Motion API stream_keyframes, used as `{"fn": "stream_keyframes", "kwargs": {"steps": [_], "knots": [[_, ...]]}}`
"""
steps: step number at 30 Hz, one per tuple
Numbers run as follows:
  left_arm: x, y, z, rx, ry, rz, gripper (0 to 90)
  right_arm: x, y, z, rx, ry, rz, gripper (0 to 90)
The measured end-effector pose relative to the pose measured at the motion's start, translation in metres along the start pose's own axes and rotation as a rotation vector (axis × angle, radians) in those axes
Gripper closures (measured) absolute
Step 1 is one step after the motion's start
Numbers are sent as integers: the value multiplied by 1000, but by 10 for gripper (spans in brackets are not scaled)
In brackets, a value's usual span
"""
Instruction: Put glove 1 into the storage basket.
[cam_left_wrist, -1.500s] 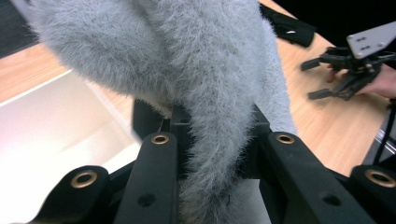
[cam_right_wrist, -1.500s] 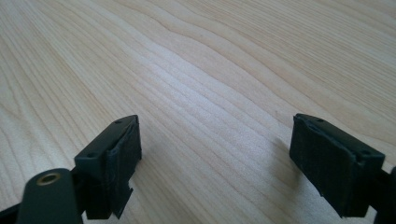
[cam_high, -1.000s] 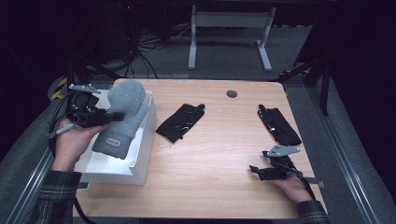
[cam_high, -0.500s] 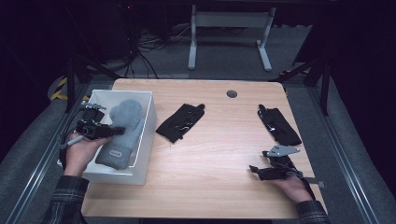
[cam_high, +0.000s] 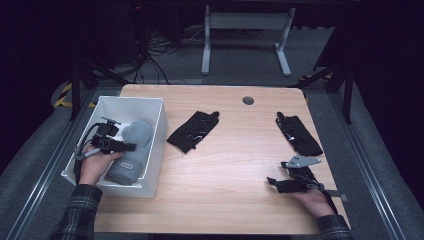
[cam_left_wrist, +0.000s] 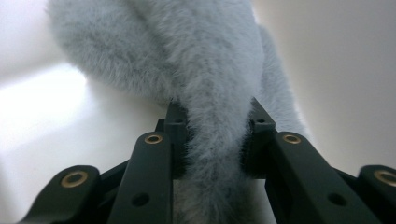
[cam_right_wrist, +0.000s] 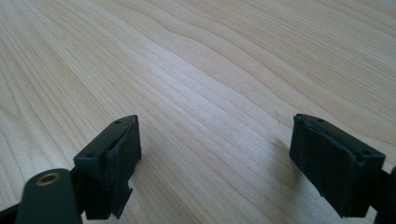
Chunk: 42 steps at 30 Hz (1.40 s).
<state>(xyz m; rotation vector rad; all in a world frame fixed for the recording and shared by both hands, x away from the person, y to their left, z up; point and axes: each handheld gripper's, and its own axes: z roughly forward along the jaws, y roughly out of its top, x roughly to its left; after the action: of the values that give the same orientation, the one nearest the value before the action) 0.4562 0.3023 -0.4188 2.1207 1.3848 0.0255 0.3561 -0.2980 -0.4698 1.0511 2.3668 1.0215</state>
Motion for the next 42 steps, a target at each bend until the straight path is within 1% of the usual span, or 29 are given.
{"fn": "stream_keyframes", "kwargs": {"steps": [1, 3, 5, 6, 7, 8, 9, 11, 13, 14, 15, 16, 17, 18, 19, 22, 24, 27, 28, 30, 32, 34, 35, 36, 37, 39, 40, 42], "knots": [[3, -1, 1, 6, 9, -7, 681, 0, 0, 0, 0, 0, 0, 169], [8, -3, 3, 15, 49, -28, 643, 0, 0, 0, 0, 0, 0, 169], [9, -3, 4, 9, 57, -36, 611, 0, 0, 0, 1, 1, -1, 169], [3, -2, 5, 23, 113, -23, 588, 0, 0, 0, 1, 1, -1, 169], [2, -2, 5, 24, 130, -22, 575, 0, 0, 0, 1, 1, -2, 169], [2, -2, 5, 24, 130, -22, 564, 0, 0, 0, 1, 1, -2, 169], [0, -1, 4, 23, 154, -30, 564, 0, 0, 0, 1, 1, -2, 169], [-2, -1, 2, 18, 163, -29, 513, 0, 0, 0, 1, 0, -1, 168], [-5, 1, -3, -2, 167, -31, 463, 0, 0, 0, 1, 0, -1, 169], [-7, 3, -6, -3, 172, -26, 439, 0, 0, 0, 1, 1, -1, 168], [-9, 4, -9, -19, 181, -22, 417, 0, 0, 0, 1, 1, -2, 169], [-10, 5, -12, -34, 170, -19, 403, 0, 0, 0, 1, 1, -1, 169], [-12, 6, -14, -38, 167, -17, 392, 0, 0, 0, 1, 1, -2, 168], [-13, 8, -17, -42, 174, -13, 379, 0, 0, 0, 1, 1, -2, 168], [-14, 9, -20, -57, 171, -14, 369, 0, 0, 0, 1, 1, -2, 168], [-20, 12, -31, -107, 136, -5, 360, 0, 0, 0, 2, 0, -1, 168], [-24, 15, -36, -117, 118, 10, 353, 0, 0, 0, 1, 0, -2, 168], [-35, 20, -44, -139, 97, 37, 339, 0, 0, 0, 2, 0, -2, 168], [-39, 21, -46, -149, 94, 44, 338, 0, 0, 0, 2, 0, -1, 168], [-47, 25, -49, -155, 82, 70, 333, 0, 0, 0, 1, 0, -2, 168], [-56, 28, -52, -170, 74, 93, 330, 0, 0, 0, 2, 0, -2, 168], [-66, 32, -56, -182, 58, 115, 327, 0, 0, 0, 2, 0, -2, 168], [-71, 34, -57, -187, 50, 125, 325, 0, 0, 0, 2, 0, -2, 167], [-75, 36, -58, -197, 32, 135, 323, 0, 0, 0, 1, 0, -1, 167], [-83, 38, -59, -204, 20, 153, 321, 0, 0, 0, 1, 1, -2, 167], [-90, 40, -59, -216, -2, 164, 314, 0, 0, 0, 1, 0, -1, 166], [-97, 42, -59, -221, -17, 175, 311, 0, 0, 0, 1, 0, -1, 166], [-107, 44, -59, -231, -27, 197, 304, 0, 0, 0, 1, 0, 0, 166]]}}
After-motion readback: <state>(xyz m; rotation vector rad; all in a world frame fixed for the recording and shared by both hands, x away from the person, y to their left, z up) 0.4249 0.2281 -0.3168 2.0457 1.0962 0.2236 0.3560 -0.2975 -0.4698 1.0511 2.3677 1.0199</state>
